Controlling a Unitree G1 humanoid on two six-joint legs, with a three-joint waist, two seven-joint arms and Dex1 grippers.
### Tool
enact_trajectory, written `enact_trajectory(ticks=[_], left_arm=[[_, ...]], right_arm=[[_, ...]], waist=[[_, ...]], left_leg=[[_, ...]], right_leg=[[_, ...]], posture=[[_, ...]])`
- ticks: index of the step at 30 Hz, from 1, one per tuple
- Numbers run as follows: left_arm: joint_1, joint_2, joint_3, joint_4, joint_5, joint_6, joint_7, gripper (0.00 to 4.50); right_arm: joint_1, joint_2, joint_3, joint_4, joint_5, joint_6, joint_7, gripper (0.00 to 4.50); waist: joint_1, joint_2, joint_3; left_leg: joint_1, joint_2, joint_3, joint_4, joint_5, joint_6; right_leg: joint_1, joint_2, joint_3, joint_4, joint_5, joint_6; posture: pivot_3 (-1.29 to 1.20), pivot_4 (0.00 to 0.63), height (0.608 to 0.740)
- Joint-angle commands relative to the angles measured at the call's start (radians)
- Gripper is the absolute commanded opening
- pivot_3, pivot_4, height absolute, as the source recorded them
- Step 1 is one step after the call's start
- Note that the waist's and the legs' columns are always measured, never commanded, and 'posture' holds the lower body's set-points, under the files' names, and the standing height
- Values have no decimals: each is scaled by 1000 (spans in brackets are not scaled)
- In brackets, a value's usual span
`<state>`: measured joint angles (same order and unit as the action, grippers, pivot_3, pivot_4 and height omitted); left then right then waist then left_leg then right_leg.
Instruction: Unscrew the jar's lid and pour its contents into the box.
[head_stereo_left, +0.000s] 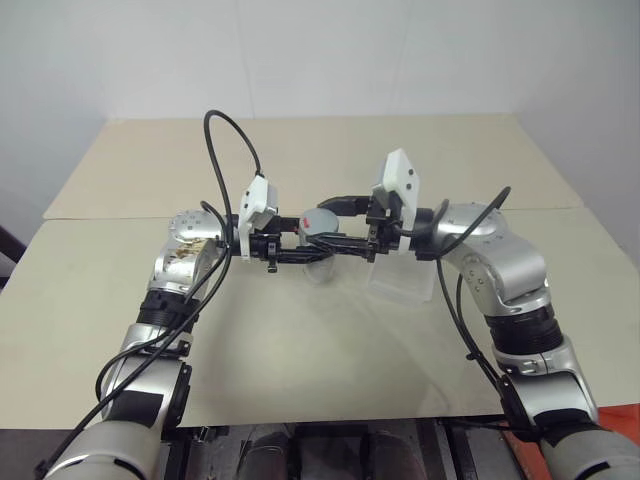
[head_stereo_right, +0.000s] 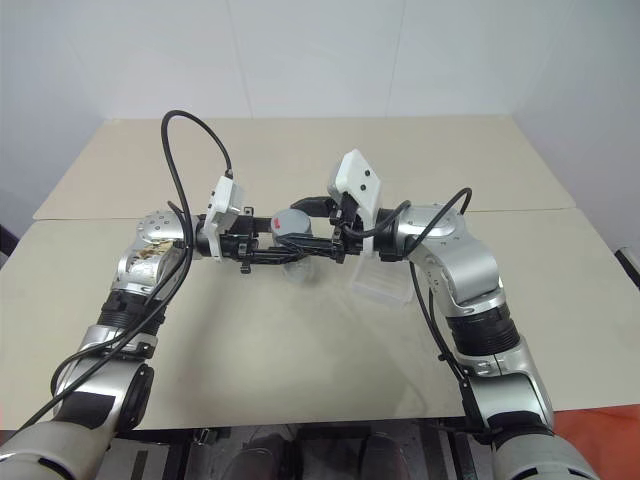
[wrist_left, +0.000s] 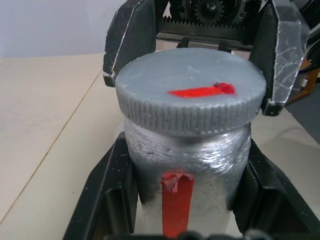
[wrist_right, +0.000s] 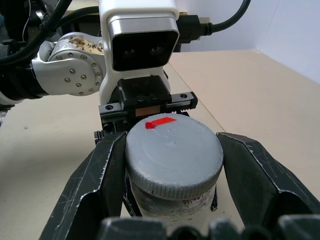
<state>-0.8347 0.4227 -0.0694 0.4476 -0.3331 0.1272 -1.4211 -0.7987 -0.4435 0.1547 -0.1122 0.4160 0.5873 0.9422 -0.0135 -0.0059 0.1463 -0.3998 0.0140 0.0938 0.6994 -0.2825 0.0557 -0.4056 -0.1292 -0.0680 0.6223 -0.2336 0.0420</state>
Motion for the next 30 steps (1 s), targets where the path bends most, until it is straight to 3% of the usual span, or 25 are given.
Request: enact_trajectory(ticks=[1,8,12,21,25,30], left_arm=[[9,4,-18,-37,7,-26,-14,2043],[19,-10,-36,-19,16,-42,-18,2043],[16,-19,-34,-10,11,-49,-12,2043],[-6,-26,-5,14,5,-69,25,2043],[-24,-48,16,20,-5,-81,67,2043],[-28,-54,26,13,-2,-87,80,2043]], right_arm=[[-45,-8,-53,-26,22,9,-22,2762],[-119,-69,-151,-16,56,32,-49,2762],[-82,-129,-234,-54,70,48,-77,2762],[251,-282,-460,-142,54,16,-146,2762],[451,-282,-500,-114,-14,-48,-202,2762],[547,-206,-509,-117,-33,11,-364,2762]], waist=[[0,0,0],[5,0,0],[8,0,0],[17,0,0],[24,0,0],[19,0,0]], left_leg=[[0,0,0,0,0,0],[0,-1,0,0,0,0],[-1,0,-1,0,0,0],[0,0,0,-1,0,0],[0,0,0,-1,0,0],[1,0,1,0,0,0]], right_leg=[[0,0,0,0,0,0],[0,0,0,0,0,0],[0,0,-1,0,0,0],[0,0,0,-1,0,0],[1,0,0,-2,0,0],[1,0,1,-1,0,0]], posture=[[0,150,740],[0,150,740],[0,150,740],[0,150,740],[0,150,740],[0,150,740]])
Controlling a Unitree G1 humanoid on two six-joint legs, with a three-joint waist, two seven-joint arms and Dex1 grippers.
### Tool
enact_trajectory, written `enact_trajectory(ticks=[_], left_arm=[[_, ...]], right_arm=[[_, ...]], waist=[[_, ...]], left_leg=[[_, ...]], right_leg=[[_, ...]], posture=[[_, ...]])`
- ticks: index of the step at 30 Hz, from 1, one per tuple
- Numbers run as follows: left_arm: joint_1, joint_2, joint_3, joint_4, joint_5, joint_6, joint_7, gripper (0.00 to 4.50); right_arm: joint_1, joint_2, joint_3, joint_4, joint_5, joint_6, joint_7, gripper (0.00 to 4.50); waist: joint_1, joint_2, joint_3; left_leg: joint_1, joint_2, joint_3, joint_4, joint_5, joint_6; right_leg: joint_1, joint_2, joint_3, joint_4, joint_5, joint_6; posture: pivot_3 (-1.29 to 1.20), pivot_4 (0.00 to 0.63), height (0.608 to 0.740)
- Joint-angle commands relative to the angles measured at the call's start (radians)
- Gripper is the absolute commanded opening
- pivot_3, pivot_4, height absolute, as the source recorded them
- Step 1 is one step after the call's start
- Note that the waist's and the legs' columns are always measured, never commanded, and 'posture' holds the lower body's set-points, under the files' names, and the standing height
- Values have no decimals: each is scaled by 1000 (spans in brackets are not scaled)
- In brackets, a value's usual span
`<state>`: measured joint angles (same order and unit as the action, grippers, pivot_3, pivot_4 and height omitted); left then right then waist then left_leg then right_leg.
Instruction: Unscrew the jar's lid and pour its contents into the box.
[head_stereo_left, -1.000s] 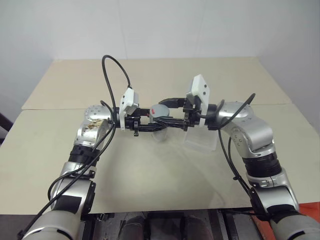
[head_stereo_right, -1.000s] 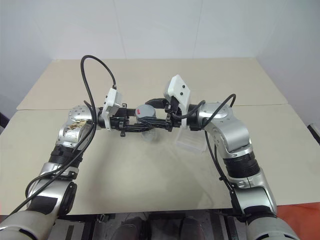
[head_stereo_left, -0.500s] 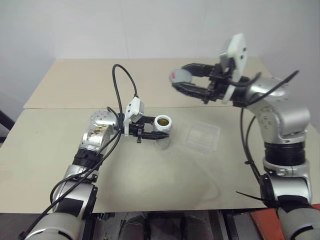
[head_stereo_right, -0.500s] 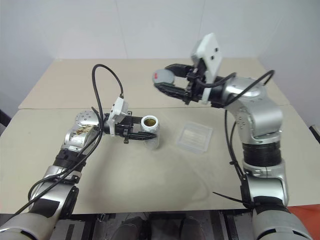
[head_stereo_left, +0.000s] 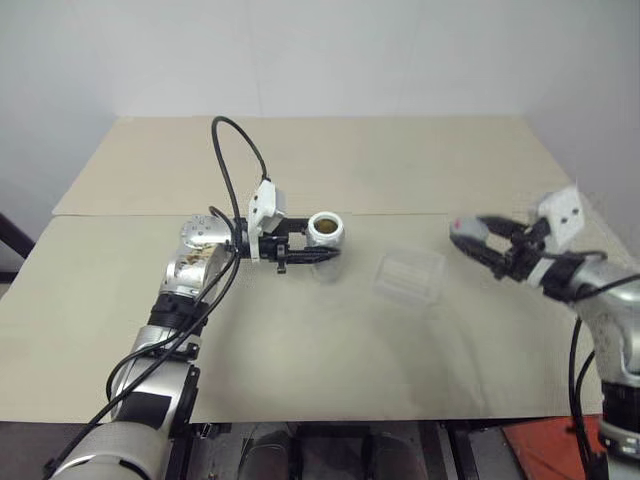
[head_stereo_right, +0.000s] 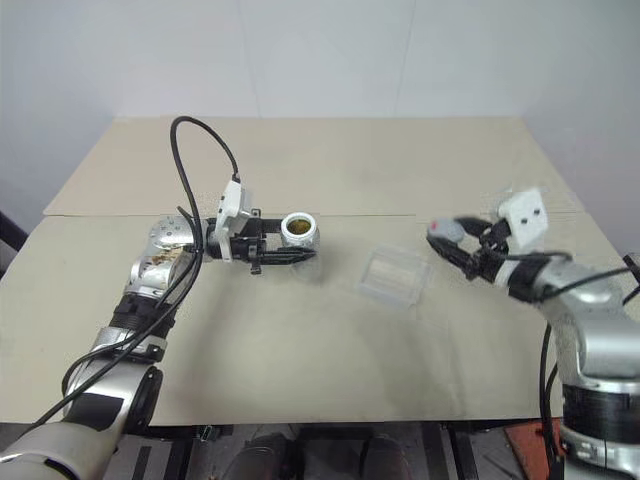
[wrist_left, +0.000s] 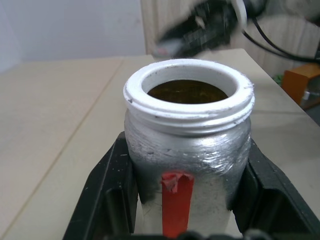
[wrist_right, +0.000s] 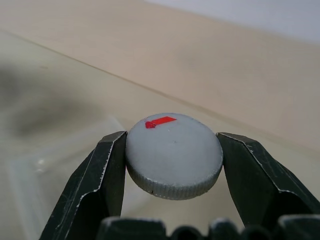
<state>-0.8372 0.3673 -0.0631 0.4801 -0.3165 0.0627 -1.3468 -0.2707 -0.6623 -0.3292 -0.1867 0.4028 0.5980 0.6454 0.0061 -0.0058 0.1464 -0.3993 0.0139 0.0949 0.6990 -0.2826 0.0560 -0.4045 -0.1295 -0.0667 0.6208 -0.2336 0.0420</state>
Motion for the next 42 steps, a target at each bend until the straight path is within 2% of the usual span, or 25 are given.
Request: enact_trajectory(ticks=[1,6,8,9,11,12,13,18,23,26,28,31,33,37,39,42], left_arm=[[-25,0,21,-21,-18,-23,8,2043],[-19,2,24,-30,-15,-23,19,2043],[-16,3,24,-35,-13,-24,24,2043],[-14,3,23,-38,-13,-24,26,2043],[-13,4,24,-40,-11,-31,32,2043],[-13,5,24,-41,-10,-34,34,2043],[-14,3,28,-42,-9,-41,45,2043],[-41,-20,44,-19,-1,-86,117,2043],[-123,-55,16,76,90,-232,211,2043],[-177,-96,-49,176,278,-444,409,2043],[-234,-86,-166,272,559,-647,697,2043],[-339,-78,-322,385,868,-822,1062,2043],[-419,-90,-421,434,1036,-853,1283,2043],[-596,-112,-725,495,1455,-763,1782,2043],[-644,-136,-854,523,1589,-742,1919,2043],[-664,-166,-967,560,1685,-733,2031,2043]], right_arm=[[41,27,-13,-47,-32,-1,-91,2762],[74,61,57,-11,-111,15,-190,2762],[69,70,100,18,-166,21,-242,3481],[66,74,108,25,-177,27,-257,3601],[33,115,85,53,-188,41,-333,4257],[24,128,74,59,-186,42,-353,4455],[25,127,64,42,-179,48,-349,4455],[66,28,37,-95,-62,141,-184,4455],[40,-132,-47,-199,150,257,34,4455],[-3,-198,-62,-192,258,339,109,4455],[-24,-231,-42,-185,280,369,128,4455],[-52,-284,10,-171,276,408,148,4455],[-66,-313,31,-157,279,421,168,4455],[-78,-344,32,-151,292,421,193,4455],[-77,-351,15,-159,303,426,199,4455],[-68,-347,-9,-177,314,433,176,4455]], waist=[[-2,0,0],[-3,0,0],[-3,0,0],[-4,0,0],[-4,0,0],[-4,0,0],[-4,0,0],[4,0,0],[8,0,0],[8,0,0],[12,-1,1],[18,-1,1],[21,-1,1],[38,-1,1],[40,-1,1],[38,-1,1]], left_leg=[[0,0,0,0,0,0],[0,0,0,0,0,0],[0,0,0,0,0,0],[0,0,0,0,0,0],[0,0,0,0,0,0],[0,0,0,0,0,0],[0,0,0,0,0,0],[0,0,-1,0,0,0],[-1,0,-2,0,0,0],[0,-1,-2,0,-1,2],[0,-1,-3,0,-1,2],[0,-1,-3,-2,-1,2],[-2,-2,-3,-2,-1,2],[-6,-2,-3,-2,-1,2],[-6,-2,-4,-3,-1,2],[-6,-2,-3,-3,-1,2]], right_leg=[[0,0,0,0,0,0],[0,0,1,-1,0,0],[0,0,1,-1,0,0],[0,0,0,0,0,0],[0,0,0,0,0,0],[0,0,0,0,0,0],[0,0,1,0,0,0],[0,0,0,-2,0,0],[1,0,-1,-3,0,0],[4,0,-1,-5,0,0],[4,0,-2,-7,1,0],[4,0,-2,-8,1,0],[3,0,-2,-8,1,0],[0,0,-3,-9,1,1],[0,0,-3,-10,1,1],[0,0,-3,-10,1,2]], posture=[[0,150,740],[0,150,740],[0,150,740],[0,150,740],[0,150,740],[0,150,740],[0,150,740],[0,150,740],[0,150,740],[0,150,740],[0,150,740],[0,150,740],[0,150,740],[0,150,740],[0,150,740],[0,150,740]])
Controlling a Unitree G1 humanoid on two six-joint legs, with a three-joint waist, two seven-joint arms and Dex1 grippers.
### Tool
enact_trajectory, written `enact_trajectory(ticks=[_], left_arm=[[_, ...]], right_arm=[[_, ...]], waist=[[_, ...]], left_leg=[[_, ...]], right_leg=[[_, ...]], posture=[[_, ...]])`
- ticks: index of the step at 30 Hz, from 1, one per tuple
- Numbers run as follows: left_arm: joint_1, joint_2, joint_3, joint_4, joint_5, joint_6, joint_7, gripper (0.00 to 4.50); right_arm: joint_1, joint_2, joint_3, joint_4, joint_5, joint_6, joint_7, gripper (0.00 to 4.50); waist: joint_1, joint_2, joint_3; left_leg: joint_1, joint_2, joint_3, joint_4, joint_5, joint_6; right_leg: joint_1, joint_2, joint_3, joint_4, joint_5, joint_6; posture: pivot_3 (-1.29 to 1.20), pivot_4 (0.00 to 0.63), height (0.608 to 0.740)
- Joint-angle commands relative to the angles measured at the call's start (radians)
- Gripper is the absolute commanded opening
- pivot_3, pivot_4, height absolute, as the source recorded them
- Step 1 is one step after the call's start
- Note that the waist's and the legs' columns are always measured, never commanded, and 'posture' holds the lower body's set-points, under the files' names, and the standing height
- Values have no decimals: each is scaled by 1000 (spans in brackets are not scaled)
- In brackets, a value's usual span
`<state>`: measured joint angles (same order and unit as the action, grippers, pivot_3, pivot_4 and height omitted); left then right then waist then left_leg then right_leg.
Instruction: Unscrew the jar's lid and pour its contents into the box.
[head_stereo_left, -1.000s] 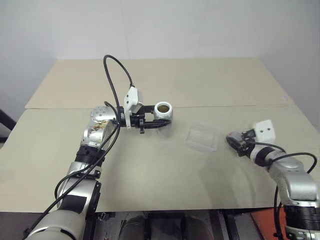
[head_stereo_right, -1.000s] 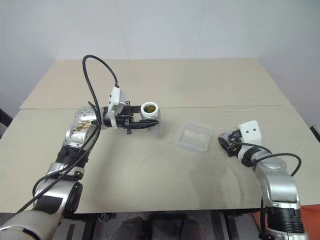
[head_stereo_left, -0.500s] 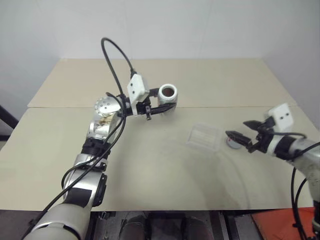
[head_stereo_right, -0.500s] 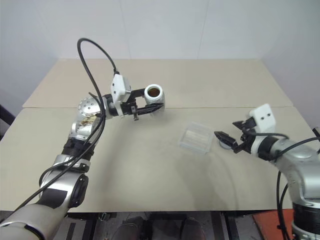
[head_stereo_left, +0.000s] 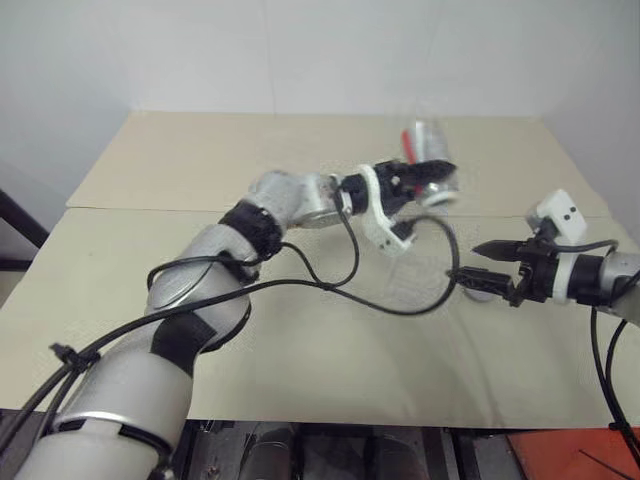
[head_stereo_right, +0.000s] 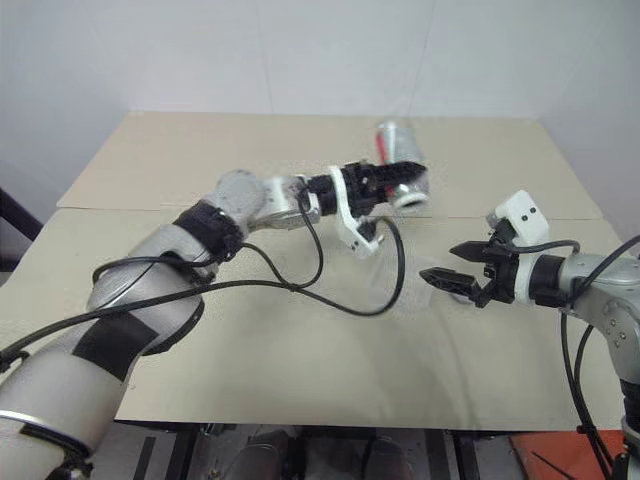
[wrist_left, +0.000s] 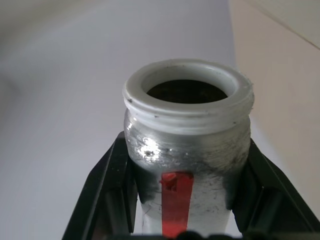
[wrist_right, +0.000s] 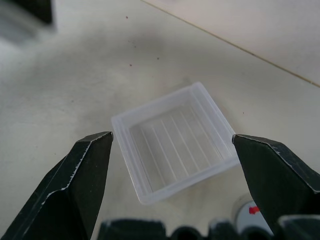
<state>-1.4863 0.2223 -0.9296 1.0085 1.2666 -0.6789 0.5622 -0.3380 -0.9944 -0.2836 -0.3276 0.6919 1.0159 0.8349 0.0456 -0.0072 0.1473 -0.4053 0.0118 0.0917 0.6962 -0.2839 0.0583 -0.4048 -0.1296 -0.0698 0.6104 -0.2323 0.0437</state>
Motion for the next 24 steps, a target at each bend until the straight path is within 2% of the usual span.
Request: enact_trajectory(ticks=[1,4,11,18,20,22,24], left_arm=[[-14,-30,-123,43,117,14,145,2043],[-14,-57,-175,78,151,50,181,2043],[-24,-103,-196,141,151,125,198,2043],[-5,-105,-184,161,117,130,195,2043],[6,-105,-148,177,66,90,155,2043],[37,-106,-38,213,-81,17,30,2043],[73,-106,111,248,-269,-33,-174,2043]], right_arm=[[2,-12,-65,-42,29,20,-21,4455],[15,0,-106,-65,46,39,-48,4455],[43,12,-192,-109,118,76,-90,4455],[69,4,-164,-131,136,53,-82,4455],[71,2,-157,-131,135,46,-75,4455],[72,2,-145,-127,112,18,-69,4455],[79,-3,-140,-122,98,0,-59,4455]], waist=[[-2,0,0],[-6,0,0],[-4,0,0],[-4,0,0],[-6,0,0],[-6,0,0],[-8,0,0]], left_leg=[[0,0,0,0,0,0],[-1,1,0,0,0,0],[-1,1,0,1,0,0],[-1,1,0,1,0,0],[-1,1,0,1,0,0],[0,1,0,1,0,0],[0,3,1,2,0,0]], right_leg=[[-1,0,0,1,0,0],[-2,0,0,2,0,0],[-2,0,0,3,0,0],[-2,0,0,3,0,0],[-2,0,0,3,0,0],[-2,0,0,3,0,0],[-2,-1,1,4,0,0]], posture=[[0,150,740],[0,150,740],[0,150,740],[0,150,740],[0,150,740],[0,150,740],[0,150,740]])
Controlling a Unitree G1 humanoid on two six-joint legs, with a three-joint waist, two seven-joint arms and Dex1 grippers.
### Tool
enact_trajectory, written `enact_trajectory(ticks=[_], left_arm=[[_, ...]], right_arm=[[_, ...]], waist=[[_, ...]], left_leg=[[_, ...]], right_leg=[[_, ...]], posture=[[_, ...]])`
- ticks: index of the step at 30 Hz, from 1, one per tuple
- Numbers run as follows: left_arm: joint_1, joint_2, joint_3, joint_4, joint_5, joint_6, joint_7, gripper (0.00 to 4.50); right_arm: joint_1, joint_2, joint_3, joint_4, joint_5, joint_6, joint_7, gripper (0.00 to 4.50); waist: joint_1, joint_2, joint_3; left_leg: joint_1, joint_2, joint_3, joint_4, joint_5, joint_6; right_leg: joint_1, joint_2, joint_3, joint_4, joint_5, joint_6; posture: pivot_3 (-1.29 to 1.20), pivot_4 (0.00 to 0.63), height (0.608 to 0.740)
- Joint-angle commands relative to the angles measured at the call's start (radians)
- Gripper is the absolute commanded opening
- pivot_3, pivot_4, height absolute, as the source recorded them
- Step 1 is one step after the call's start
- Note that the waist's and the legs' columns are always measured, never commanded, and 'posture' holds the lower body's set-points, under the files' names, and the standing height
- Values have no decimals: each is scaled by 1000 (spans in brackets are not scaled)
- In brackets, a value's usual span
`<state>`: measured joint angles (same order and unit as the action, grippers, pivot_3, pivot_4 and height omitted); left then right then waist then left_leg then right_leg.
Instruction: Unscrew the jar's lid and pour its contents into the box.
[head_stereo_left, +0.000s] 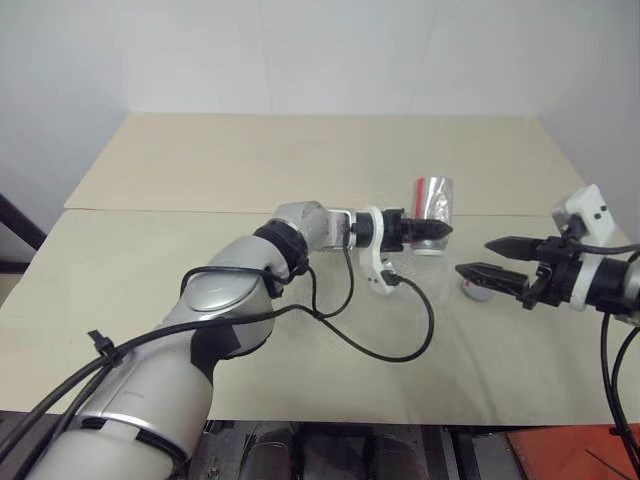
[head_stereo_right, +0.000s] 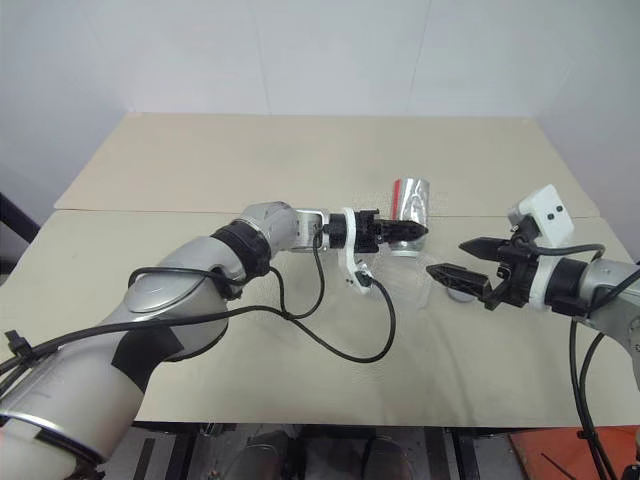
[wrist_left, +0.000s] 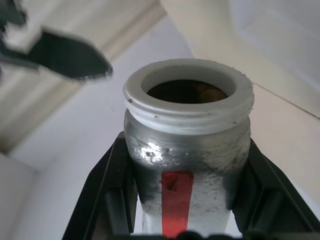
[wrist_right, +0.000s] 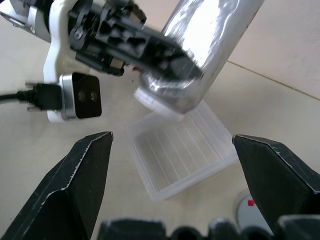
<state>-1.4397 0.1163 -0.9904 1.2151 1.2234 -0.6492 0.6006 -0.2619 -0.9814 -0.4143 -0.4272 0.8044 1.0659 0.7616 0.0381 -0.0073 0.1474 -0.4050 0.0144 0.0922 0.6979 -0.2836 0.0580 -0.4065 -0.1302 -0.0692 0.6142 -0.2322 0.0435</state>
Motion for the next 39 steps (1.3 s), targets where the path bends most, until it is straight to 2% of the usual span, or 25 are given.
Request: enact_trajectory(ticks=[1,4,6,8,10,12,16,19,22,26,30,34,39], left_arm=[[44,-4,254,51,-328,-69,-328,2043],[84,-21,464,48,-583,-21,-596,2043],[101,-36,567,30,-704,34,-721,2043],[105,-67,705,3,-871,154,-867,2043],[103,-83,794,-25,-957,267,-881,2043],[100,-73,818,-47,-980,365,-930,2043],[130,-82,945,-103,-1135,568,-1021,2043],[173,-86,967,-142,-1157,651,-996,2043],[202,-86,950,-187,-1139,656,-966,2043],[215,-63,834,-210,-1008,554,-900,2043],[169,3,545,-182,-660,368,-637,2043],[62,28,275,-139,-344,292,-369,2043],[-12,6,43,-92,-95,306,-200,2043]], right_arm=[[5,-18,-10,-21,-14,-53,16,4455],[8,-21,-12,-17,-12,-59,20,4455],[9,-22,-13,-15,-12,-62,21,4455],[9,-19,-15,-13,-11,-62,19,4455],[10,-15,-17,-15,-8,-60,18,4455],[11,-8,-21,-17,-1,-57,15,4455],[17,11,-17,-31,5,-55,-4,4455],[29,27,-24,-47,14,-54,-17,4455],[37,30,-32,-53,20,-54,-21,4455],[36,29,-33,-52,22,-55,-24,4455],[37,16,-37,-49,15,-59,-19,4455],[42,-8,-50,-44,0,-66,-8,4455],[50,-20,-62,-43,-3,-70,-5,4455]], waist=[[-1,0,0],[-2,0,0],[-1,0,0],[-1,0,0],[-2,0,0],[-6,0,0],[-18,0,0],[-21,1,0],[-21,1,0],[-17,1,0],[-13,0,0],[0,0,0],[6,0,0]], left_leg=[[0,0,0,1,0,0],[0,0,0,2,0,0],[0,0,0,3,0,0],[-1,-1,0,4,0,0],[-1,-1,0,5,0,0],[-1,-1,-1,5,0,0],[0,-1,-1,5,0,0],[1,-1,-1,5,0,0],[1,-2,-1,5,0,0],[1,-2,-1,5,0,0],[1,-2,-1,5,0,0],[0,-2,-1,4,0,0],[-1,-2,-1,4,0,0]], right_leg=[[0,0,0,0,0,0],[0,0,0,1,0,0],[0,0,-1,2,0,0],[1,0,-1,2,0,0],[2,0,-2,2,0,0],[2,0,-2,2,0,0],[2,0,-1,2,0,0],[2,0,-1,3,0,0],[2,0,-1,3,0,0],[2,0,-1,3,0,0],[3,0,-1,3,0,0],[3,0,-1,2,0,0],[3,0,-1,0,0,0]], posture=[[0,150,740],[0,150,740],[0,150,740],[0,150,740],[0,150,740],[0,150,740],[0,150,740],[0,150,740],[0,150,740],[0,150,740],[0,150,740],[0,150,740],[0,150,740]])
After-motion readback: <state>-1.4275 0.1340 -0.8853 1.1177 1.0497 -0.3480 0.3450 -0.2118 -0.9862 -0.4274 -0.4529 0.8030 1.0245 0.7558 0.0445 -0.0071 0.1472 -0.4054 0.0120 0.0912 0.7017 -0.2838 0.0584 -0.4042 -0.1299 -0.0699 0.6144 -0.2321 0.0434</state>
